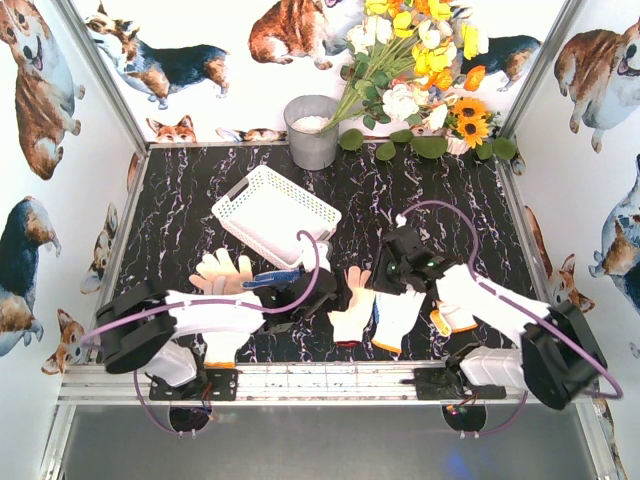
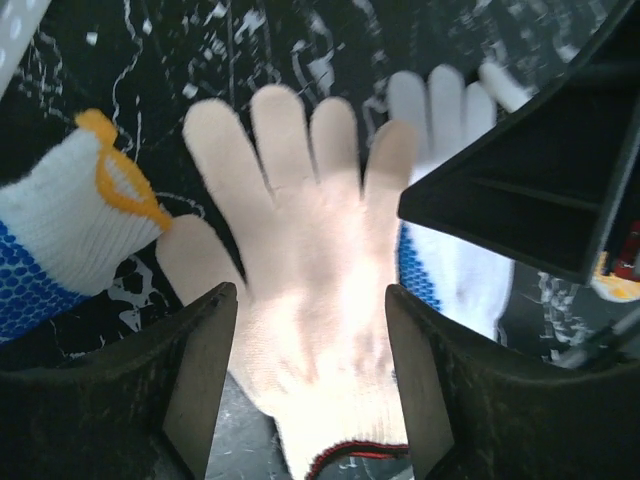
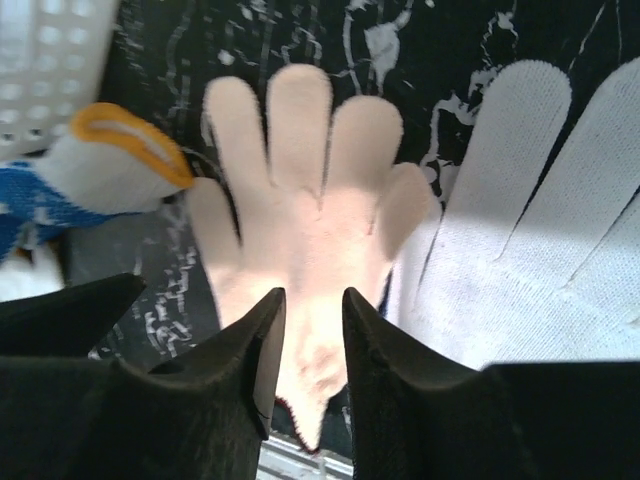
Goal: Put the gloves into the storage basket
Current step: Move the glove to the center of the board.
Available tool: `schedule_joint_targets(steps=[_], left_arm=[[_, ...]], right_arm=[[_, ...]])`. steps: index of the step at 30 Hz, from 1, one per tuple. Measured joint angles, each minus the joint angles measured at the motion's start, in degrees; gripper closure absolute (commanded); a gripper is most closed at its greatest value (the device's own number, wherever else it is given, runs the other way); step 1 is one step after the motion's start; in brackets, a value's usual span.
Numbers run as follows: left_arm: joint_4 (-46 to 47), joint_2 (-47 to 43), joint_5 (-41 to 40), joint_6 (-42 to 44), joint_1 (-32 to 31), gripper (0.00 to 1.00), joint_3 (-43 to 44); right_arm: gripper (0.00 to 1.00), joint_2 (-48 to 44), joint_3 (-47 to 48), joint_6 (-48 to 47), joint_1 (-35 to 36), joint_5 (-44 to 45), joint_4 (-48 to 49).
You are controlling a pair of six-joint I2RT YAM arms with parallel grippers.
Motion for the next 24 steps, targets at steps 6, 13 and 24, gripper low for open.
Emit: schedule_joint_targets(steps=[6, 13, 24], left_arm=[[-4.22, -7.13, -1.16, 2.91, 0.02, 0.18, 2.64], [-15.17, -17.31, -6.43, 4.15, 2.01, 0.05, 4.31], [-32.87, -32.3, -10.78, 3.15, 17.25, 0.11, -0.7]], right_arm=[[0.49, -8.98, 1.2, -0.46, -0.13, 0.17, -2.27], [0.32, -19.3, 1.44, -2.64, -2.19, 0.57, -6.62], [0.1, -25.09, 2.08, -7.82, -4.66, 2.01, -13.2]])
